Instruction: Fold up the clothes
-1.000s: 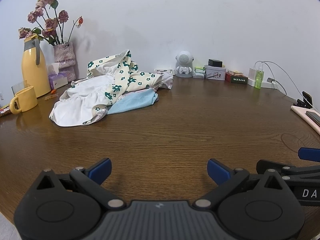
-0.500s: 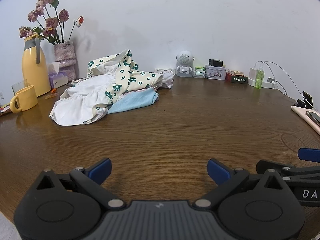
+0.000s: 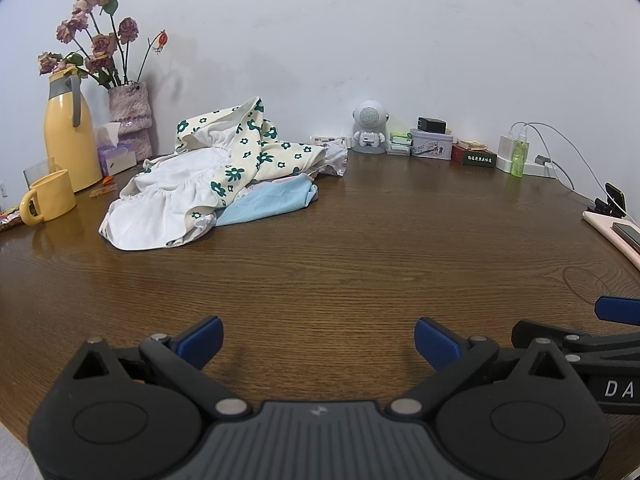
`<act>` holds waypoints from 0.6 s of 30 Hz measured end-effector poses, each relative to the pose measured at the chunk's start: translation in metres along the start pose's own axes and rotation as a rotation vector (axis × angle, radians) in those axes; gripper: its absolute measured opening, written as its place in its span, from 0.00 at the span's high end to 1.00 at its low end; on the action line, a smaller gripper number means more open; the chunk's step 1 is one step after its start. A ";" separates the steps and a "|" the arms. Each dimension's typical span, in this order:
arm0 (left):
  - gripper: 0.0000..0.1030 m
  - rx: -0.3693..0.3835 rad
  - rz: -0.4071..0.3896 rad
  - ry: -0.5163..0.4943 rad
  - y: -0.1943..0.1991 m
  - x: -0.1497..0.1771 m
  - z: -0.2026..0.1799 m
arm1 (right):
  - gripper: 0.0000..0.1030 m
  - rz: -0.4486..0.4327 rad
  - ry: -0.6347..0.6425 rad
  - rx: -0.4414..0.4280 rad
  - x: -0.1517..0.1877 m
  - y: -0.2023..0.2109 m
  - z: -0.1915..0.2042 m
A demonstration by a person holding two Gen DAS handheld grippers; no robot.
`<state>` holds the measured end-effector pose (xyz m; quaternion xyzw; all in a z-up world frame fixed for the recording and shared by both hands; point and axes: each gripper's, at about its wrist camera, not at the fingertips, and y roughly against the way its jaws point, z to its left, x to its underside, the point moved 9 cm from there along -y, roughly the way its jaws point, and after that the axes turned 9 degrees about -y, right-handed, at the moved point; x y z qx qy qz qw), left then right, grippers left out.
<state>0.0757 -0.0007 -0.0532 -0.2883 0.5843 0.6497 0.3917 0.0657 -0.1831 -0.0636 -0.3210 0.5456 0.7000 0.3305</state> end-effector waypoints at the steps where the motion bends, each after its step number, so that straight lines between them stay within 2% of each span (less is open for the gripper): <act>1: 0.01 0.001 0.001 0.000 0.000 0.000 0.000 | 0.00 0.001 0.000 0.000 0.000 0.000 0.000; 18: 0.01 0.016 0.028 0.019 -0.009 -0.002 0.009 | 0.00 0.052 0.001 -0.040 -0.002 -0.011 0.005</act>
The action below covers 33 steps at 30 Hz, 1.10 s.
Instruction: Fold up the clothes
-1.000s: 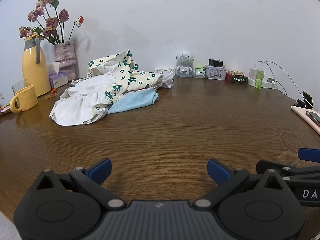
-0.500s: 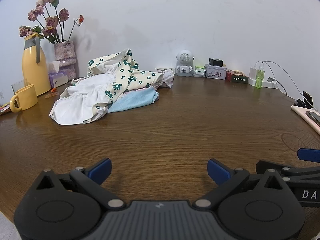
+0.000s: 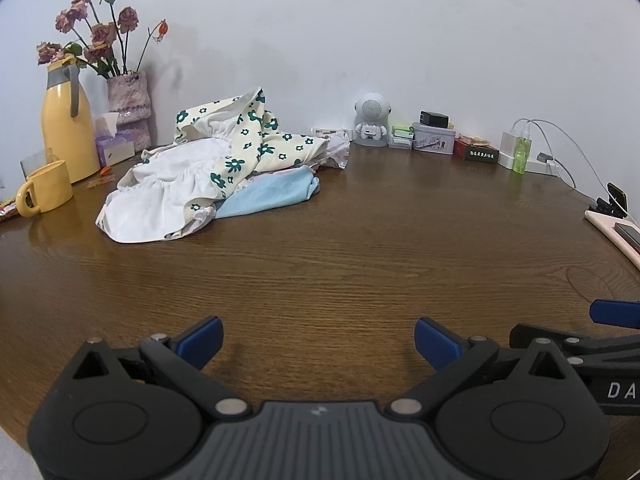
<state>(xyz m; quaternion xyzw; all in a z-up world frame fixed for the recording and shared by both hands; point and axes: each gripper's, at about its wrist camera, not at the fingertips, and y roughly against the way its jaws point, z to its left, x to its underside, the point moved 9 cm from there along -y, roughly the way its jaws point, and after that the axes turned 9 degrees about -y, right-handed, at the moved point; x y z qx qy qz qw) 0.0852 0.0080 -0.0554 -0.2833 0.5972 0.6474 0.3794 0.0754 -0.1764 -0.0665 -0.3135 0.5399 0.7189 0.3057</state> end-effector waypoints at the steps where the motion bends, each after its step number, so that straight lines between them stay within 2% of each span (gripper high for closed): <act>1: 0.01 -0.001 0.000 0.003 -0.001 -0.002 0.003 | 0.00 0.005 0.002 -0.010 -0.003 -0.001 0.001; 4: 0.01 -0.003 0.004 0.006 -0.007 -0.013 0.012 | 0.00 0.025 0.018 -0.039 -0.016 -0.007 0.008; 8: 0.01 -0.011 0.004 -0.007 -0.018 -0.042 0.038 | 0.00 0.065 0.068 -0.105 -0.050 -0.018 0.027; 12: 0.01 -0.095 -0.020 -0.012 -0.037 -0.080 0.089 | 0.00 0.072 0.155 -0.152 -0.106 -0.037 0.057; 15: 0.01 -0.183 -0.007 0.012 -0.060 -0.101 0.138 | 0.00 0.074 0.207 -0.187 -0.148 -0.062 0.091; 19: 0.01 -0.270 0.044 0.037 -0.099 -0.117 0.204 | 0.00 0.040 0.323 -0.169 -0.204 -0.121 0.144; 21: 0.01 -0.290 0.068 0.047 -0.122 -0.122 0.236 | 0.00 0.021 0.367 -0.163 -0.227 -0.154 0.169; 25: 0.01 -0.317 0.113 0.104 -0.167 -0.124 0.294 | 0.01 0.005 0.376 -0.127 -0.265 -0.233 0.203; 27: 0.01 -0.320 0.123 0.132 -0.188 -0.124 0.312 | 0.02 0.025 0.363 -0.111 -0.274 -0.270 0.208; 28: 0.01 -0.323 0.129 0.141 -0.198 -0.124 0.319 | 0.07 0.038 0.351 -0.106 -0.276 -0.288 0.212; 31: 0.01 -0.316 0.158 0.148 -0.226 -0.121 0.336 | 0.21 0.098 0.311 -0.147 -0.276 -0.330 0.222; 33: 0.02 -0.301 0.173 0.148 -0.243 -0.120 0.342 | 0.22 0.120 0.299 -0.176 -0.276 -0.349 0.228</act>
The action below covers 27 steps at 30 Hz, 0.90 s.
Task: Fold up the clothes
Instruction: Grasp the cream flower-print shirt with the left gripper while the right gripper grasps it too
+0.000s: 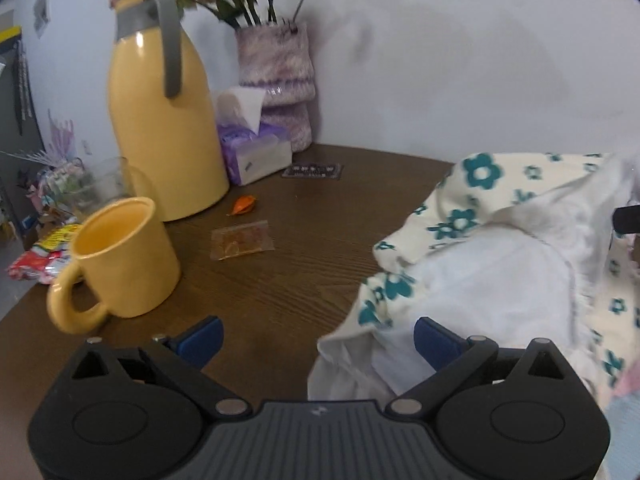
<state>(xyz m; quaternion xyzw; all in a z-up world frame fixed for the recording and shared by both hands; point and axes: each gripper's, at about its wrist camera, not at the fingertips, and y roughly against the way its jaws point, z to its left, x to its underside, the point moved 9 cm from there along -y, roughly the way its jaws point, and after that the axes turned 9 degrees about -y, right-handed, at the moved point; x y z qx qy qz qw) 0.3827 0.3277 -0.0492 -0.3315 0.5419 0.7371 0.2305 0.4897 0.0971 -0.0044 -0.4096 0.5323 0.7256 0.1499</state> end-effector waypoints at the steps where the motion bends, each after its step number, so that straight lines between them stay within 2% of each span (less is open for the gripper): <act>1: 0.02 0.009 0.005 -0.003 -0.008 -0.001 0.000 | 0.22 0.007 -0.002 -0.015 -0.001 -0.007 0.002; 3: 0.02 0.032 0.009 -0.012 -0.022 -0.003 -0.002 | 0.32 0.022 -0.015 -0.046 -0.004 -0.019 0.007; 5: 0.05 0.063 0.016 -0.020 -0.031 -0.005 -0.004 | 0.76 0.043 -0.037 -0.092 -0.005 -0.025 0.012; 6: 0.07 0.083 0.016 -0.021 -0.035 -0.006 -0.006 | 0.85 0.052 -0.047 -0.114 -0.006 -0.027 0.014; 8: 0.13 0.109 0.013 -0.018 -0.037 -0.008 -0.010 | 0.94 0.037 -0.048 -0.145 -0.009 -0.021 0.019; 11: 0.16 0.123 0.002 -0.018 -0.033 -0.011 -0.012 | 0.97 -0.019 -0.044 -0.160 -0.022 0.001 0.017; 15: 0.15 0.129 0.003 -0.015 -0.027 -0.010 -0.016 | 0.97 -0.113 -0.060 -0.159 -0.047 0.043 0.008; 19: 0.13 0.172 -0.002 0.016 -0.025 -0.009 -0.020 | 0.97 -0.204 -0.066 -0.194 -0.064 0.101 -0.001; 23: 0.11 0.238 -0.022 0.043 -0.009 -0.011 -0.033 | 0.97 -0.244 -0.055 -0.190 -0.050 0.149 -0.026; 27: 0.11 0.271 -0.040 -0.020 0.010 -0.009 -0.053 | 0.97 -0.223 -0.052 -0.151 -0.015 0.171 -0.058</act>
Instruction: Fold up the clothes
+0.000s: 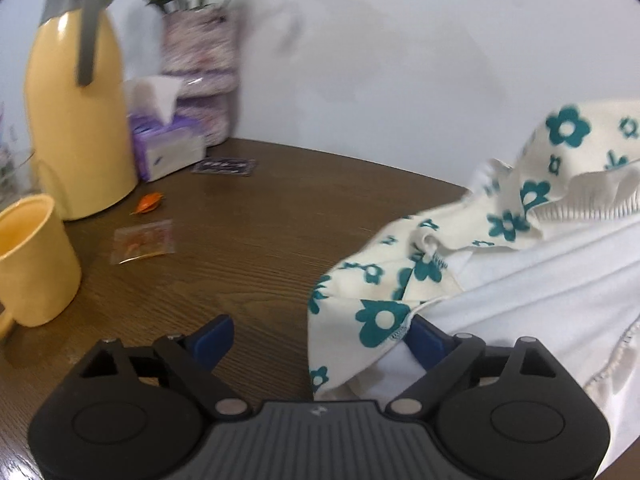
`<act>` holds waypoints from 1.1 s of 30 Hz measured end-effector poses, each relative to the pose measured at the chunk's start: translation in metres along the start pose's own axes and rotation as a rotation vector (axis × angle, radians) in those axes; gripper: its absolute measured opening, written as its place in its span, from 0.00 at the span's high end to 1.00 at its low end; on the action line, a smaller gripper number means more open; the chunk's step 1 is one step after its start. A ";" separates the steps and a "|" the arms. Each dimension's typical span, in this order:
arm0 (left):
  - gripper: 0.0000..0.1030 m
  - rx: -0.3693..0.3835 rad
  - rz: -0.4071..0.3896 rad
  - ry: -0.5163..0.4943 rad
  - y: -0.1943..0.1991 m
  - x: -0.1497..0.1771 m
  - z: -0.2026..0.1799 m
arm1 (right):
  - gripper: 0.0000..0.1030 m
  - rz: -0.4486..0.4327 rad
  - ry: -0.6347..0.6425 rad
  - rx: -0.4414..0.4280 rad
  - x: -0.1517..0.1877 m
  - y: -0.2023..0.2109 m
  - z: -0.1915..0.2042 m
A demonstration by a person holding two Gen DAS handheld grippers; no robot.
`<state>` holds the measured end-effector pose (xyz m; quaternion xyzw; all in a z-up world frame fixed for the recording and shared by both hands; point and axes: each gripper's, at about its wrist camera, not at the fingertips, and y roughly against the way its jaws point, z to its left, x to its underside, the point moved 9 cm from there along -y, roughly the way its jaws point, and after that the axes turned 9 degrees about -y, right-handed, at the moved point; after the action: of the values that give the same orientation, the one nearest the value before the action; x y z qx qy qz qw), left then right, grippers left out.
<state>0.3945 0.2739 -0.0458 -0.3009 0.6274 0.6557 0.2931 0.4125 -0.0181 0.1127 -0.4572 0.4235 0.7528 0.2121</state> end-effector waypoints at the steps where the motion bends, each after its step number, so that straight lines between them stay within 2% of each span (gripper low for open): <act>1: 0.11 0.010 0.001 -0.011 0.003 0.002 -0.006 | 0.97 0.004 -0.009 0.011 0.008 0.007 -0.009; 4: 0.11 0.049 0.014 -0.027 0.010 0.007 -0.020 | 0.97 0.032 -0.025 0.055 0.033 0.023 -0.037; 6: 0.15 0.062 0.027 -0.026 0.011 0.010 -0.026 | 0.97 0.062 -0.044 0.079 0.051 0.026 -0.053; 9: 0.39 0.091 0.039 0.008 0.014 0.011 -0.035 | 0.97 0.098 -0.072 0.102 0.074 0.025 -0.068; 10: 0.56 0.108 0.047 0.021 0.016 0.012 -0.037 | 0.97 0.104 -0.077 0.105 0.079 0.025 -0.071; 11: 0.68 0.123 0.058 0.031 0.019 0.014 -0.039 | 0.97 0.109 -0.078 0.107 0.084 0.024 -0.072; 12: 0.74 0.129 0.062 0.033 0.021 0.014 -0.040 | 0.97 0.113 -0.077 0.109 0.087 0.024 -0.071; 13: 0.86 0.126 0.062 0.028 0.023 0.014 -0.039 | 0.97 0.115 -0.077 0.111 0.088 0.023 -0.071; 14: 0.91 0.123 0.061 0.022 0.025 0.013 -0.039 | 0.97 0.116 -0.080 0.112 0.087 0.022 -0.071; 17: 0.94 0.105 0.036 0.038 0.032 0.001 -0.033 | 0.97 0.105 -0.092 0.110 0.075 0.018 -0.064; 21: 0.95 0.081 -0.039 0.070 0.049 -0.035 -0.025 | 0.97 0.048 -0.100 0.118 0.027 0.012 -0.044; 25: 0.96 0.029 -0.173 0.108 0.092 -0.099 -0.010 | 0.97 -0.094 -0.071 0.153 -0.056 0.022 -0.013; 28: 0.96 -0.034 -0.337 0.107 0.157 -0.159 -0.001 | 0.97 -0.253 -0.067 0.132 -0.123 0.059 0.013; 30: 0.96 -0.071 -0.472 0.080 0.218 -0.193 -0.002 | 0.97 -0.347 -0.075 0.103 -0.156 0.094 0.023; 33: 0.96 -0.095 -0.590 0.016 0.298 -0.207 -0.018 | 0.97 -0.423 -0.084 0.076 -0.178 0.145 0.022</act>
<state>0.3020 0.2423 0.3036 -0.4886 0.4838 0.5684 0.4518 0.3868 -0.0675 0.3362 -0.4957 0.3368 0.6935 0.3999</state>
